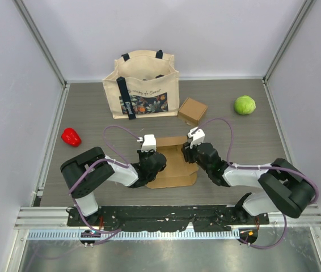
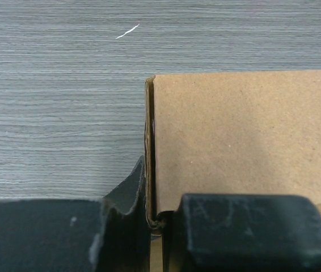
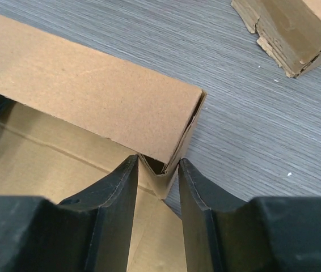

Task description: Fold the paper box

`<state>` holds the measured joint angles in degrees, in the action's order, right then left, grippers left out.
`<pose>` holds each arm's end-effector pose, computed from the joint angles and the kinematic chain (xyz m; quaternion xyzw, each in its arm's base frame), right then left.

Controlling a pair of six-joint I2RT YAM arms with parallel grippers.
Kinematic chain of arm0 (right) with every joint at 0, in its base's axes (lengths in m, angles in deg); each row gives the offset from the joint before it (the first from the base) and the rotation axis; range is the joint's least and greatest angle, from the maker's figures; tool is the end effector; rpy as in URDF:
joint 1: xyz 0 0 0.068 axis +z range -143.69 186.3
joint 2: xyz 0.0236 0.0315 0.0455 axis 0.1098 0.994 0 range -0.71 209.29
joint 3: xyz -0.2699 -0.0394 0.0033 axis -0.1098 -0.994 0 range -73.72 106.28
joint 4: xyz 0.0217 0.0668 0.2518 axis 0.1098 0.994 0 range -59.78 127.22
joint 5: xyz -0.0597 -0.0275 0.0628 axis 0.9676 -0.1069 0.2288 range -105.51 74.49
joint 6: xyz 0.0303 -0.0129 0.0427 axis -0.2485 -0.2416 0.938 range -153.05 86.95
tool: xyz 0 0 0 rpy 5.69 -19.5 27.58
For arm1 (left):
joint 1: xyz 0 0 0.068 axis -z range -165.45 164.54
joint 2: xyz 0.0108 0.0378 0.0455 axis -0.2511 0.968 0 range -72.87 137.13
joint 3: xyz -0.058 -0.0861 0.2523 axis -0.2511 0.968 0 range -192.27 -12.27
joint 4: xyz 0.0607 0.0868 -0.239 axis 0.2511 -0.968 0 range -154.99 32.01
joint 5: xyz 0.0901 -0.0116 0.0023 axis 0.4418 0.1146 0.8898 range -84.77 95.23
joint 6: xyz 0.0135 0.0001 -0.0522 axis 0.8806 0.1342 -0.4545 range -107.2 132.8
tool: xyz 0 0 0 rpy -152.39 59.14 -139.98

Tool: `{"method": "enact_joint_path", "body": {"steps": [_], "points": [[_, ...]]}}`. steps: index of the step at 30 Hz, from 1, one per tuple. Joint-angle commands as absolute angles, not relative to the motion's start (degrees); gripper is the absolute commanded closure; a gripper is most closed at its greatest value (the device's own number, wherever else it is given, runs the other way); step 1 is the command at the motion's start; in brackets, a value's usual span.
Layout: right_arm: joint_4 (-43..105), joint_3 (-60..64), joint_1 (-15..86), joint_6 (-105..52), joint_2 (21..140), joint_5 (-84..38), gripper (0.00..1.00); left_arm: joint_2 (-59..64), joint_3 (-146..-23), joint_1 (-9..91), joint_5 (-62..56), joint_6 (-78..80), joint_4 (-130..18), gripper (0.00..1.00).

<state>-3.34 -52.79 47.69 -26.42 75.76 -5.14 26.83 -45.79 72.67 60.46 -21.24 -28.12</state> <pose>0.1899 0.1588 0.1612 -0.1983 0.8030 0.1582 0.5393 0.1802 -0.2345 0.1181 -0.0397 0.8169 -0.0014 0.5754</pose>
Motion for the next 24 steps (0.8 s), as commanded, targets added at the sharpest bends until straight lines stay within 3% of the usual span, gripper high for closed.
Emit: {"method": "enact_joint_path", "body": {"steps": [1, 10, 18, 20, 21, 22, 24], "points": [[-17.74, -54.03, 50.68, -27.78, 80.67, 3.99, 0.61, 26.71, -46.37, 72.90, 60.08, -21.04, -26.96, 1.00], [-30.41, -53.07, 56.23, -29.80, 90.34, 18.41, 0.67, 26.80, -46.64, 72.90, 57.88, -23.31, -26.26, 1.00], [-36.74, -50.43, 58.60, -27.34, 99.56, 29.30, 0.64, 25.74, -45.41, 72.90, 57.88, -26.40, -25.91, 1.00], [-38.77, -49.03, 59.91, -25.76, 103.25, 37.46, 0.73, 25.74, -45.06, 72.90, 58.06, -27.01, -25.91, 1.00], [-38.77, -48.06, 60.53, -25.58, 104.40, 41.14, 0.90, 25.65, -44.97, 72.90, 58.06, -28.23, -26.08, 1.00], [-38.77, -45.88, 62.62, -24.80, 106.84, 49.53, 0.98, 25.39, -44.79, 72.90, 58.06, -28.94, -26.26, 1.00], [-38.69, -43.75, 64.04, -23.48, 108.79, 56.88, 0.99, 25.21, -44.62, 72.90, 57.97, -31.22, -27.05, 1.00]]}}
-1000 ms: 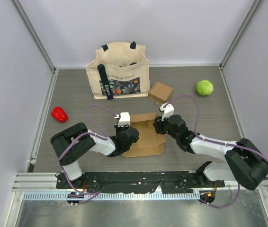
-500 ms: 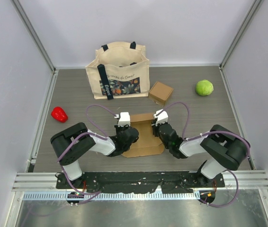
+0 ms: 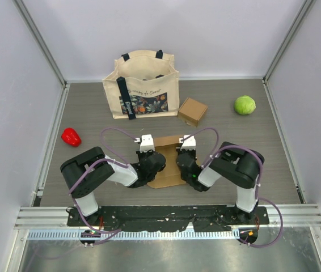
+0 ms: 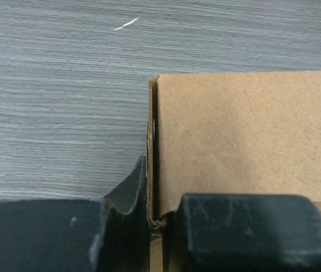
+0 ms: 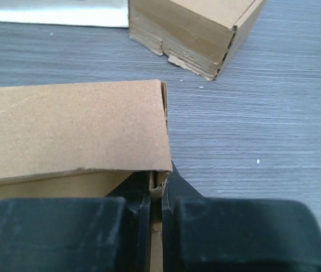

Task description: Fold the paper box

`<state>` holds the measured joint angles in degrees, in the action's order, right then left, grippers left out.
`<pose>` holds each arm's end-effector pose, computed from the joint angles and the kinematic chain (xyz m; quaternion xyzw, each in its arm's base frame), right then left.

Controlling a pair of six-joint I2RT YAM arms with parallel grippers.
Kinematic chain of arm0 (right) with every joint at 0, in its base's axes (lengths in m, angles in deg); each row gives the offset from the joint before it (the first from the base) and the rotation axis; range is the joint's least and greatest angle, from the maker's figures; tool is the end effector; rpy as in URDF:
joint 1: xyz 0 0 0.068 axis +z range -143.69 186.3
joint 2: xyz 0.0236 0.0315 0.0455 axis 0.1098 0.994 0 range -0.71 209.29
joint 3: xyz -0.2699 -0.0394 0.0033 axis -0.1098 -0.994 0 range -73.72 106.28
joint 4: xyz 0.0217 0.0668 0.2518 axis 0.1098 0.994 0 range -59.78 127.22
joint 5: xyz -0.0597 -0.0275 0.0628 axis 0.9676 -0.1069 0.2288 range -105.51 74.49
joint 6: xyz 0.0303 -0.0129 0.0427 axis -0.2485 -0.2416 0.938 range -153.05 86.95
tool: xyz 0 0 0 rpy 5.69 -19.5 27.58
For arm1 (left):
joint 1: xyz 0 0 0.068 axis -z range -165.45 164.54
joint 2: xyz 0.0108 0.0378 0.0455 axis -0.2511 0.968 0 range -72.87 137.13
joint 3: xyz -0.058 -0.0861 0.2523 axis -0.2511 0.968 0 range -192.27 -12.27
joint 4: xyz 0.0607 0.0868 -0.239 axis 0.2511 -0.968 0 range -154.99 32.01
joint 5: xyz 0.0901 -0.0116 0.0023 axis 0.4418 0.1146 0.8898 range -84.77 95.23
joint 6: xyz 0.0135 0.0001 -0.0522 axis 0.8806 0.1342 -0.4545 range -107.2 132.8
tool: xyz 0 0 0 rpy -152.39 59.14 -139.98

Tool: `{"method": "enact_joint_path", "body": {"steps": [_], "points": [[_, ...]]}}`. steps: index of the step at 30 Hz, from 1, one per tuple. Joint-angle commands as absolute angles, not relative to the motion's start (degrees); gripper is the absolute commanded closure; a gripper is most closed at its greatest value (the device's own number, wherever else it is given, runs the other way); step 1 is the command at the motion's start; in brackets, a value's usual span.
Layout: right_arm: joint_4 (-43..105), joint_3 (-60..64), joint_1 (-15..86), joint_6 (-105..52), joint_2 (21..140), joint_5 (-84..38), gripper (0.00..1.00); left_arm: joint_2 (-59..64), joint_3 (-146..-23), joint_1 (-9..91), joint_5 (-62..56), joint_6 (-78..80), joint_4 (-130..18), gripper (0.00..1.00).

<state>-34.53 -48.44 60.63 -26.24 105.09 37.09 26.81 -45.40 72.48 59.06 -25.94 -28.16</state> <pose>0.1883 0.2138 0.1097 -0.0433 0.7620 -0.0291 0.6455 0.1799 -0.2331 0.1161 -0.0672 0.8197 -0.0297 0.5680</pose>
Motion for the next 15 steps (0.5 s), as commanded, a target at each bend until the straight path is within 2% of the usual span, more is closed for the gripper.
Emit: {"method": "enact_joint_path", "body": {"steps": [1, 3, 7, 8, 9, 11, 12, 14, 15], "points": [[-37.47, -41.92, 65.09, -22.78, 109.41, 58.65, 0.99, 25.21, -44.44, 72.90, 58.06, -31.93, -27.14, 1.00], [-31.43, -40.24, 65.45, -18.30, 110.04, 60.78, 0.99, 25.39, -44.26, 72.90, 58.06, -33.16, -27.31, 1.00], [-24.54, -41.10, 65.45, -14.42, 106.44, 54.28, 0.98, 25.57, -44.44, 72.90, 58.32, -33.52, -28.63, 1.00], [-24.10, -41.80, 65.37, -14.85, 105.65, 53.49, 0.93, 25.48, -44.27, 72.90, 58.75, -33.52, -28.46, 1.00], [-24.88, -43.99, 65.37, -17.29, 103.73, 50.35, 0.79, 25.39, -44.09, 72.90, 59.02, -33.52, -28.45, 1.00], [-23.76, -46.46, 65.46, -18.98, 100.38, 45.08, 0.64, 25.48, -44.00, 72.90, 59.46, -33.43, -28.45, 1.00], [-18.26, -47.86, 65.46, -18.12, 95.23, 41.91, 0.48, 25.56, -44.00, 72.90, 59.55, -33.17, -28.37, 1.00], [-9.55, -48.14, 65.28, -14.70, 90.20, 38.64, 0.33, 25.48, -44.18, 72.90, 59.72, -32.38, -28.37, 1.00], [-0.89, -47.53, 65.28, -12.07, 86.26, 36.45, 0.30, 25.48, -44.44, 72.90, 59.81, -32.12, -28.37, 1.00]]}}
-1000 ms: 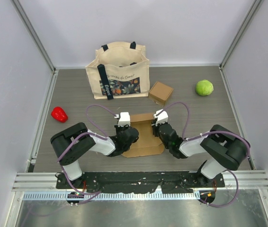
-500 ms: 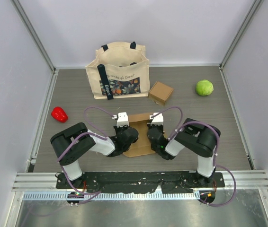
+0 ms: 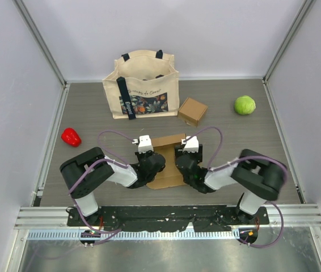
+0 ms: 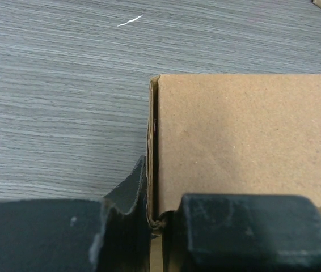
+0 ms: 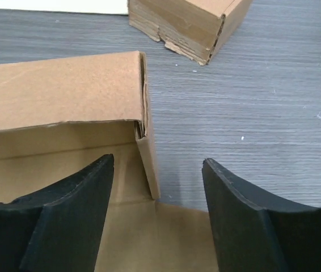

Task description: Fold the paper box

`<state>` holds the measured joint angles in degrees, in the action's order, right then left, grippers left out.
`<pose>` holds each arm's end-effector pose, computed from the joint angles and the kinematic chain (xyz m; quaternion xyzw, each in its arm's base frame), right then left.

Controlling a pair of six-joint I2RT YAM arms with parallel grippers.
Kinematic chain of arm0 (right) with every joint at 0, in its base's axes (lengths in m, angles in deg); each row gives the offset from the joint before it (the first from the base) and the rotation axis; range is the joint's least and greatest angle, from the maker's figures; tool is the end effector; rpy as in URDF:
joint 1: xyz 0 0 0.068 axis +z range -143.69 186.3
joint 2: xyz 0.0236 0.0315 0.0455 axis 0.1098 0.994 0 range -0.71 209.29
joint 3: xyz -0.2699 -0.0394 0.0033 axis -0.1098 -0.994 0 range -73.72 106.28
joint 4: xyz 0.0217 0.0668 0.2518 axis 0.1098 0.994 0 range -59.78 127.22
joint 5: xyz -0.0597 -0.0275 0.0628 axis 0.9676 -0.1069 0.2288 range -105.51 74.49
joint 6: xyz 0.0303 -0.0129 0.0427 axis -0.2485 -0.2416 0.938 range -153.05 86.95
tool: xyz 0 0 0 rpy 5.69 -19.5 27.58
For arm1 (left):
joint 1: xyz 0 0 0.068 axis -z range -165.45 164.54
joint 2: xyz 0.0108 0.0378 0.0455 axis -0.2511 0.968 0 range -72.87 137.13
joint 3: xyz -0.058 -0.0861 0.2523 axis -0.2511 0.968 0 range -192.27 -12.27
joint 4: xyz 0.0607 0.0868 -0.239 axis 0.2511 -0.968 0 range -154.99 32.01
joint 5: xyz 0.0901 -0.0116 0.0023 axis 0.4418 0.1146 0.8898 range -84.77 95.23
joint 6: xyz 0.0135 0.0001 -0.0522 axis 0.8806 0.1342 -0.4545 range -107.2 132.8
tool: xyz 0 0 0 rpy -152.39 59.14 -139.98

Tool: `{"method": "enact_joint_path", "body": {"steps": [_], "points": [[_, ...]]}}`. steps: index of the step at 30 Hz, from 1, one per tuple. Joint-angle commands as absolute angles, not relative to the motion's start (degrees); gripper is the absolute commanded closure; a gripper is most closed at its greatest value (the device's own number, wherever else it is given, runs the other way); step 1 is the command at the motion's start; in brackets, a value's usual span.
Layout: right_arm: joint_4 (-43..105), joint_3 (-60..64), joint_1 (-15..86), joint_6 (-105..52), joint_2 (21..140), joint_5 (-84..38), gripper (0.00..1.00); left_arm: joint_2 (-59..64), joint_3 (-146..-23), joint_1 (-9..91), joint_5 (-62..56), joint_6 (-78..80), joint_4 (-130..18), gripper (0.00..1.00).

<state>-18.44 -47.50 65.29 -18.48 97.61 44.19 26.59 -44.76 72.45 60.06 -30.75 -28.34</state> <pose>0.1681 0.2198 0.1234 -0.0212 0.7745 -0.0484 0.6303 0.1785 -0.2299 0.1147 -0.1033 0.8149 -0.0437 0.5687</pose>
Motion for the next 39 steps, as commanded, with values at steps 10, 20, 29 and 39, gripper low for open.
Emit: {"method": "enact_joint_path", "body": {"steps": [10, 20, 29, 39], "points": [[27.11, -47.18, 60.83, -4.25, 64.52, 18.87, 0.23, 25.65, -45.50, 72.90, 59.29, -30.70, -29.77, 1.00], [37.10, -48.49, 36.02, 5.71, 57.29, -22.26, 0.25, 23.11, -45.67, 72.90, 57.53, -33.43, -34.34, 1.00], [23.39, -51.83, 33.73, 4.74, 69.68, -29.92, 0.41, 21.26, -46.02, 72.99, 56.56, -35.89, -38.12, 1.00], [28.36, -49.29, 33.73, 10.28, 66.53, -31.51, 0.95, 6.47, -41.47, 72.90, 48.14, -36.50, -49.33, 0.50]]}}
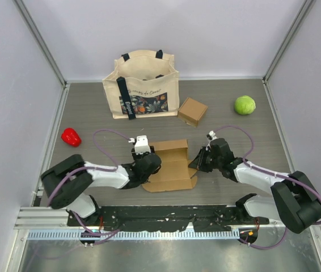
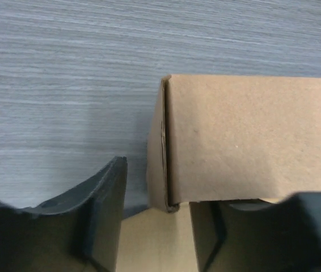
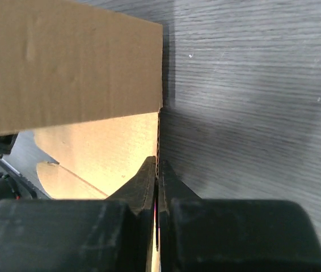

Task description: Fold the paper box

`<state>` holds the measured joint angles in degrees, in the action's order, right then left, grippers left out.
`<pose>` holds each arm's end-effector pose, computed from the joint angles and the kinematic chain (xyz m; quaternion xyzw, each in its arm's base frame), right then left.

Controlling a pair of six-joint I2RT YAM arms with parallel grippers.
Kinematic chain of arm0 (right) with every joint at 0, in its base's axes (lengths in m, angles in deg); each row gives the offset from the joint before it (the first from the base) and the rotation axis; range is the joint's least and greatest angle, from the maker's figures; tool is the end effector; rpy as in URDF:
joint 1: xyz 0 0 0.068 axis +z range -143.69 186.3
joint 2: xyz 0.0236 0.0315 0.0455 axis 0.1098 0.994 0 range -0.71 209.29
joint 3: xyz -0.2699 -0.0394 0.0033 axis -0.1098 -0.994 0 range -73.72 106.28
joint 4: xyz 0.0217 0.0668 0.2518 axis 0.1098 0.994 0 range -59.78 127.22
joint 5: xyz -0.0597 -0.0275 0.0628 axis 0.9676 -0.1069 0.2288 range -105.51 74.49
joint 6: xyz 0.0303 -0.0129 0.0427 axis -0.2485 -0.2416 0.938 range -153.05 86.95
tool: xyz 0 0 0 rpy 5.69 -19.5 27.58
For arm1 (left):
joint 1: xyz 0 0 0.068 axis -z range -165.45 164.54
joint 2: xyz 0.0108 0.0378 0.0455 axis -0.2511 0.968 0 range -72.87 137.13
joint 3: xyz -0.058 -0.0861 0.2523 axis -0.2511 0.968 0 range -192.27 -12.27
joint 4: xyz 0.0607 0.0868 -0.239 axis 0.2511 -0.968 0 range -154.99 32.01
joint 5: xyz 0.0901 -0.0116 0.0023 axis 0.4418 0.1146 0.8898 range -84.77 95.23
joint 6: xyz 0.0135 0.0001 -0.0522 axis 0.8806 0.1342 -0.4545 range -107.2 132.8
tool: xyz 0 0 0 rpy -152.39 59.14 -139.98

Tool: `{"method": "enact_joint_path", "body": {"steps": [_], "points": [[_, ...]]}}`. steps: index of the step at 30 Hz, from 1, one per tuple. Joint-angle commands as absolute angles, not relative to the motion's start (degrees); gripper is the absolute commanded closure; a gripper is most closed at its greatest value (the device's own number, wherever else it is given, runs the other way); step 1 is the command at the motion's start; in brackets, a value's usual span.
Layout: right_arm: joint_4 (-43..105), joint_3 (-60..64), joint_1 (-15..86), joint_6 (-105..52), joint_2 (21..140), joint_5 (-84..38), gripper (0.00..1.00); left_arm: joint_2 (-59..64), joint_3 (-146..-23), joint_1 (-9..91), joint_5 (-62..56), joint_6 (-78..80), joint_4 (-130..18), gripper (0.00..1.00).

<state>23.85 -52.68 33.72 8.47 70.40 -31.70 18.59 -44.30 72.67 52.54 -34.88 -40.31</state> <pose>0.1872 0.1083 0.1391 0.0569 0.9102 0.3270 0.2476 0.1681 -0.2207 0.1317 -0.0872 0.8475 -0.0777 0.5178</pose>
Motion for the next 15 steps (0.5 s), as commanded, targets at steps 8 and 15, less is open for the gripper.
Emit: {"method": "enact_joint_path", "body": {"steps": [8, 15], "points": [[39.80, -42.44, 32.85, 11.94, 67.14, -32.90, 0.99, -38.73, -34.07, 72.73, 27.25, -33.19, -73.45, 0.29], [39.36, -38.47, 31.36, 14.58, 75.83, -45.64, 0.99, -33.71, -46.53, 73.34, 1.50, -14.29, -77.75, 0.22]]}}
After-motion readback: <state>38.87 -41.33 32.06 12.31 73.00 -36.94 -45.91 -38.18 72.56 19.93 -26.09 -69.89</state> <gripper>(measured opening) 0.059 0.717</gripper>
